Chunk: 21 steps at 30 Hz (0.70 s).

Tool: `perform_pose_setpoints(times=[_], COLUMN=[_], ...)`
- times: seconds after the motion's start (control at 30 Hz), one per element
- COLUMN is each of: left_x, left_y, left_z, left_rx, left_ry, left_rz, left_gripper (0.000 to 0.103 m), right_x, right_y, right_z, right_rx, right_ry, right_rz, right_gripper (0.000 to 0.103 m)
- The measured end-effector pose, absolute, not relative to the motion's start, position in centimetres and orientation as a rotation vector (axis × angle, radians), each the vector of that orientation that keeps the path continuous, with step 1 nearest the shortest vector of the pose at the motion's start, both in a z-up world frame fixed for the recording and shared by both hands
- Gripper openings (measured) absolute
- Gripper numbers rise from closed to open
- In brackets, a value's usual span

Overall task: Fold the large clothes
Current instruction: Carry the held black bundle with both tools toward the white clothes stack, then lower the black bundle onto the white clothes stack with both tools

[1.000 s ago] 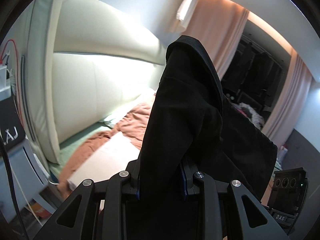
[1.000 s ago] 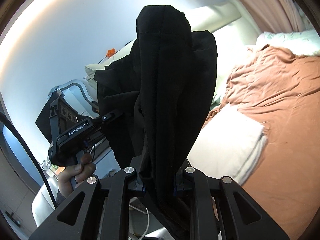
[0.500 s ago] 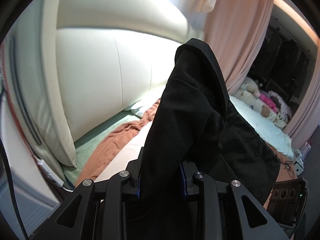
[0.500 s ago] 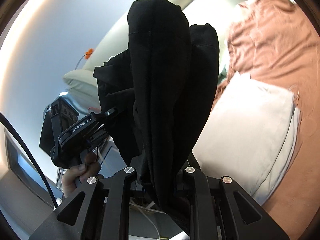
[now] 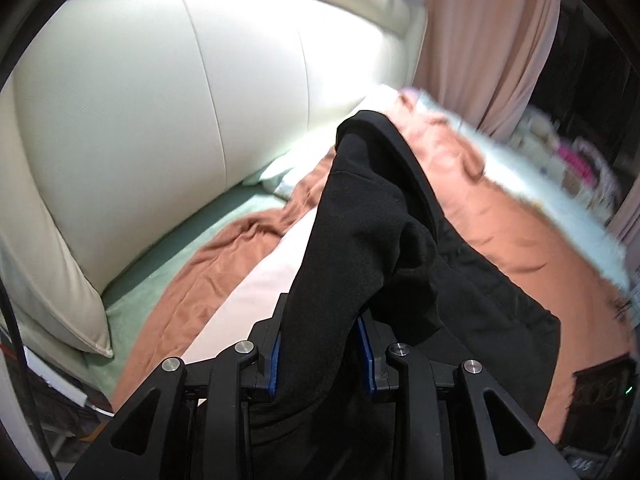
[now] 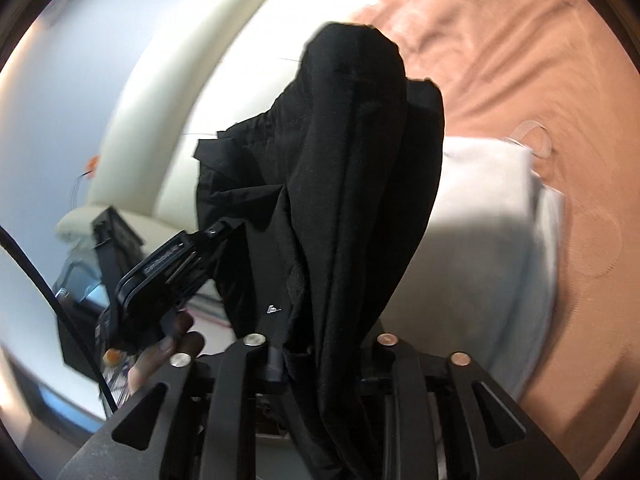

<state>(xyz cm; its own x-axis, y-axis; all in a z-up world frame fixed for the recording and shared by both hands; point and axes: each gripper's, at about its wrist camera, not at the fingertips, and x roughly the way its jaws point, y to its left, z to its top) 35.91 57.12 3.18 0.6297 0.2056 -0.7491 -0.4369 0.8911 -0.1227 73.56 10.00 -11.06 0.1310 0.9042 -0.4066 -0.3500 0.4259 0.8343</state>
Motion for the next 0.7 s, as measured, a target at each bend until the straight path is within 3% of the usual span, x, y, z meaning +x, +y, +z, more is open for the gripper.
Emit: perform_pose_setpoints(times=[0.03, 0.07, 0.13, 0.3, 0.5, 0.57, 0.7], left_x=[36.0, 36.0, 35.1, 31.5, 24.9, 23.0, 18.8], left_y=[57.2, 57.3, 57.3, 57.4, 55.6, 54.6, 52.7], left_z=[2.3, 1.6, 0.8, 1.9, 1.3, 0.4, -0.8], left_rx=[-0.304, -0.306, -0.306, -0.316, -0.362, -0.381, -0.414], left_ry=[0.831, 0.841, 0.85, 0.796, 0.821, 0.851, 0.845], left_rz=[0.377, 0.375, 0.376, 0.416, 0.43, 0.44, 0.485], left_gripper=[0.03, 0.03, 0.037, 0.043, 0.046, 0.059, 0.075], right_x=[74.0, 74.5, 75.1, 75.0, 70.9, 71.2, 71.4], right_y=[9.6, 8.5, 6.0, 4.4, 8.9, 10.7, 11.7], right_z=[-11.4, -11.7, -11.6, -10.0, -7.4, -7.2, -7.9], right_rx=[0.643, 0.639, 0.626, 0.538, 0.32, 0.293, 0.297], right_ry=[1.084, 1.083, 1.037, 1.007, 0.999, 1.028, 1.064], right_rz=[0.993, 0.968, 0.914, 0.9, 0.96, 0.969, 1.009], right_gripper=[0.048, 0.073, 0.086, 0.086, 0.086, 0.086, 0.086])
